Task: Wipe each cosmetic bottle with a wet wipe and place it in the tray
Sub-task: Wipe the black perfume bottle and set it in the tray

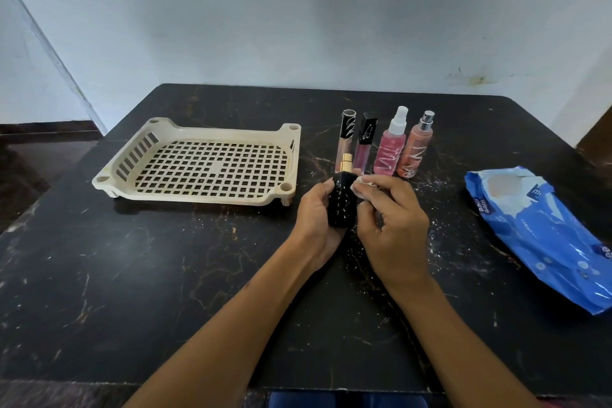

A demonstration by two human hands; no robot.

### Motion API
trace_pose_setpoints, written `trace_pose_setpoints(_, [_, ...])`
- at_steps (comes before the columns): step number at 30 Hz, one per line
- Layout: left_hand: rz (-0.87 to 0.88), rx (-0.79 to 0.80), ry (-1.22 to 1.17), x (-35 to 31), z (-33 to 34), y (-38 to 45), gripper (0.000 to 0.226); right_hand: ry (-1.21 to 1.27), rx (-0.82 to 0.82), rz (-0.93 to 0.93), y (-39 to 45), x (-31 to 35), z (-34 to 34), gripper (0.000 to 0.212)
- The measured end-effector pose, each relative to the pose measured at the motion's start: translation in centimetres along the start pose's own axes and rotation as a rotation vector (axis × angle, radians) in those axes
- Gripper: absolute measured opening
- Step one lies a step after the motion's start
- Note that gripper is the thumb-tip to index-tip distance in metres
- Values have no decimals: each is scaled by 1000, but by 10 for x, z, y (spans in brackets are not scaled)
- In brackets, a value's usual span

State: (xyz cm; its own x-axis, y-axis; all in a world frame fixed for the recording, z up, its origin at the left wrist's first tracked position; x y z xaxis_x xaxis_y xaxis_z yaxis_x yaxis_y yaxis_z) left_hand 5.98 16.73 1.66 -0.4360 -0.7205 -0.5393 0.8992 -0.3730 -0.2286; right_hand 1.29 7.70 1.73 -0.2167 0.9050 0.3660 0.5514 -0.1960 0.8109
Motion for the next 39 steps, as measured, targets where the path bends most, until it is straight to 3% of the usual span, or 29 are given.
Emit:
trace_pose_setpoints(19, [-15, -34, -47, 0, -2, 2, 39, -24, 26, -103, -5, 6, -1, 26])
trace_pose_setpoints(39, [40, 2, 26, 2, 3, -3, 34, -52, 10, -12, 0, 2, -1, 28])
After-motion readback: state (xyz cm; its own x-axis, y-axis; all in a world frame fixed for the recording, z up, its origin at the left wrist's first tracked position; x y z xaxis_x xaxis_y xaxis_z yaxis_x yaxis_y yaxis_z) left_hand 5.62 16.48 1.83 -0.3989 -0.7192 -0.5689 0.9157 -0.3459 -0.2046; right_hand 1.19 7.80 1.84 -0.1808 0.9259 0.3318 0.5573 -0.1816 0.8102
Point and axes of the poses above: each hand's wrist, its own y-axis towards the middle knuckle, its own z-axis out of the palm, x = y × z, the point moved 2 cm from there along y, towards the middle knuckle, and after that the axes turned 15 degrees about -y, right-handed, at the moved point
